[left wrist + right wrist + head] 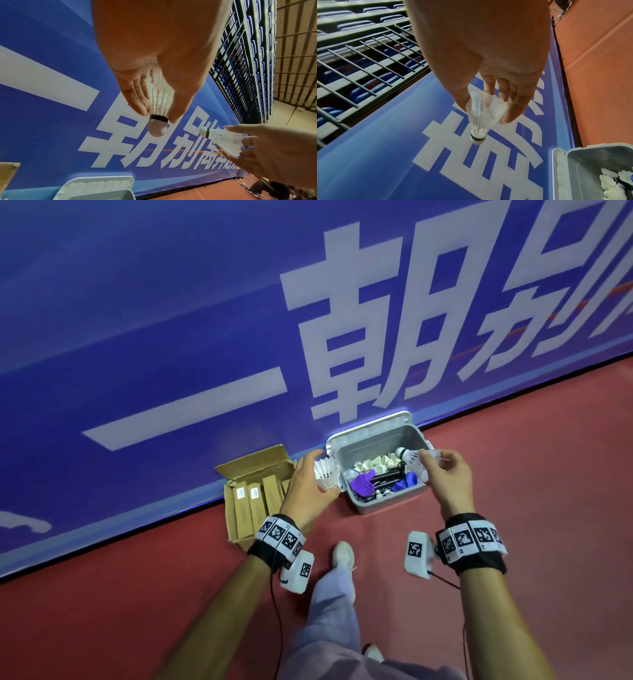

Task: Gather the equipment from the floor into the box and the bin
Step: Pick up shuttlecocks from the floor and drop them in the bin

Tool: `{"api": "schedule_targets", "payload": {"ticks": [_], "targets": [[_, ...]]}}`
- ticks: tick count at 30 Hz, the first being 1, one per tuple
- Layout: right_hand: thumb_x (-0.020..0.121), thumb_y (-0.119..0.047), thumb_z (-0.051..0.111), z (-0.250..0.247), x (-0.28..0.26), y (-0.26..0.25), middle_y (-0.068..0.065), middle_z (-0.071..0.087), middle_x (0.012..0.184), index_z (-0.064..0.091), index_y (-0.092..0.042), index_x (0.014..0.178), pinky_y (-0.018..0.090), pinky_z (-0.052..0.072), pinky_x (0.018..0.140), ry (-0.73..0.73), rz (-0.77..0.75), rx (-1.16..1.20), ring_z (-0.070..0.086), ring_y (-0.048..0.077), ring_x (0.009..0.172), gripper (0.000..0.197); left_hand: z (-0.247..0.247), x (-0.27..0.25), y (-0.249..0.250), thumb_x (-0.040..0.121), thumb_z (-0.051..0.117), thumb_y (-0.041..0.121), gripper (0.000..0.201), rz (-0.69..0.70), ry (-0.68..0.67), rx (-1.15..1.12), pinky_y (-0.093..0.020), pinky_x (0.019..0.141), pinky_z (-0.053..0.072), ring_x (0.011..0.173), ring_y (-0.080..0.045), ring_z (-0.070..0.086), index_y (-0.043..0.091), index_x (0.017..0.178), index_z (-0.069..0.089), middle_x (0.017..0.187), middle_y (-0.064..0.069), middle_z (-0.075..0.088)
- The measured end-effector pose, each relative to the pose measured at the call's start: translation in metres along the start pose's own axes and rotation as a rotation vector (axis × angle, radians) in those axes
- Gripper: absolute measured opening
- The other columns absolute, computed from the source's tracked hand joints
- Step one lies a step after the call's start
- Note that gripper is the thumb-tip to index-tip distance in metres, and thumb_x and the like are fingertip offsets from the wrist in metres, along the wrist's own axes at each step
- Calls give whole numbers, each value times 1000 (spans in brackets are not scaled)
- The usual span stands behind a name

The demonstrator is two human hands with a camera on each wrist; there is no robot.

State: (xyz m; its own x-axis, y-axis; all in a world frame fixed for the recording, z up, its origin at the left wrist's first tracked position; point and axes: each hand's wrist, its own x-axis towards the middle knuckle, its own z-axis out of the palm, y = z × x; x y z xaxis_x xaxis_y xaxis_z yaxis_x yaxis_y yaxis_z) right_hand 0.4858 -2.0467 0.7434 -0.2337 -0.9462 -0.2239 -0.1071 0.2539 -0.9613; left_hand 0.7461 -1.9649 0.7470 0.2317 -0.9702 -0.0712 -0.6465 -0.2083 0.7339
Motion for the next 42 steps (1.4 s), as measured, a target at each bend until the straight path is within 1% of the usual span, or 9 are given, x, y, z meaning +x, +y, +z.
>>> {"api": "schedule_targets", "payload": {"ticks": [7, 12, 20, 22, 29, 31, 35, 39, 42], "targets": [[89, -20, 79, 42, 151, -7, 9, 63, 102, 57, -14, 109, 31, 54, 65, 58, 68, -79, 60, 17, 75, 30, 37, 171, -2, 82, 83, 48, 60, -5, -82, -47, -23, 85, 39, 103, -10, 53, 26, 127, 51, 120, 6, 55], [89, -33, 76, 65, 233, -5, 8, 68, 108, 59, -12, 119, 44, 55, 94, 137, 128, -206, 65, 26, 98, 40, 69, 292, 0, 82, 73, 66, 62, -45, -239, -11, -37, 95, 51, 109, -21, 58, 21, 119, 53, 117, -1, 60], [86, -47, 75, 74, 328, 76, 6, 73, 93, 60, -15, 100, 53, 59, 86, 110, 348, -290, 71, 30, 88, 38, 147, 413, -29, 76, 43, 93, 83, -137, -493, 189, -38, 96, 53, 109, -22, 64, 23, 120, 51, 124, -2, 66], [88, -45, 75, 77, 358, 114, 7, 74, 92, 59, -18, 98, 54, 59, 87, 27, 400, -330, 71, 30, 88, 33, 174, 429, -47, 79, 44, 92, 89, -193, -539, 214, -39, 102, 50, 121, -24, 61, 20, 130, 50, 136, -5, 62], [91, -35, 74, 88, 461, 244, 22, 70, 93, 63, -2, 89, 55, 59, 79, -206, 672, -465, 68, 34, 78, 36, 259, 440, -116, 83, 82, 25, 73, -503, -541, 316, -26, 91, 46, 121, -30, 61, 7, 140, 39, 133, -12, 57], [94, -23, 73, 89, 484, 252, 25, 65, 80, 58, -2, 66, 43, 49, 71, -228, 700, -518, 58, 26, 77, 38, 283, 435, -143, 77, 85, 25, 68, -566, -541, 360, -32, 89, 52, 111, -29, 65, 13, 128, 41, 121, -9, 59], [98, -30, 64, 86, 539, 318, 22, 64, 111, 65, 6, 120, 33, 43, 84, -286, 806, -527, 54, 20, 97, 42, 323, 430, -167, 84, 75, 30, 67, -632, -609, 429, -33, 87, 53, 112, -31, 66, 11, 140, 43, 128, -11, 62], [93, -32, 67, 98, 583, 379, 29, 71, 115, 75, -2, 110, 45, 50, 95, -246, 678, -574, 66, 40, 114, 35, 350, 430, -178, 92, 56, 47, 63, -579, -691, 477, -25, 97, 39, 131, -28, 52, 3, 137, 57, 139, -17, 58], [89, -45, 63, 107, 591, 343, 33, 67, 123, 66, 6, 124, 44, 49, 98, -246, 641, -625, 64, 46, 117, 62, 359, 434, -176, 93, 53, 50, 67, -600, -702, 505, -10, 81, 34, 135, -29, 47, 0, 139, 56, 143, -18, 55]]}}
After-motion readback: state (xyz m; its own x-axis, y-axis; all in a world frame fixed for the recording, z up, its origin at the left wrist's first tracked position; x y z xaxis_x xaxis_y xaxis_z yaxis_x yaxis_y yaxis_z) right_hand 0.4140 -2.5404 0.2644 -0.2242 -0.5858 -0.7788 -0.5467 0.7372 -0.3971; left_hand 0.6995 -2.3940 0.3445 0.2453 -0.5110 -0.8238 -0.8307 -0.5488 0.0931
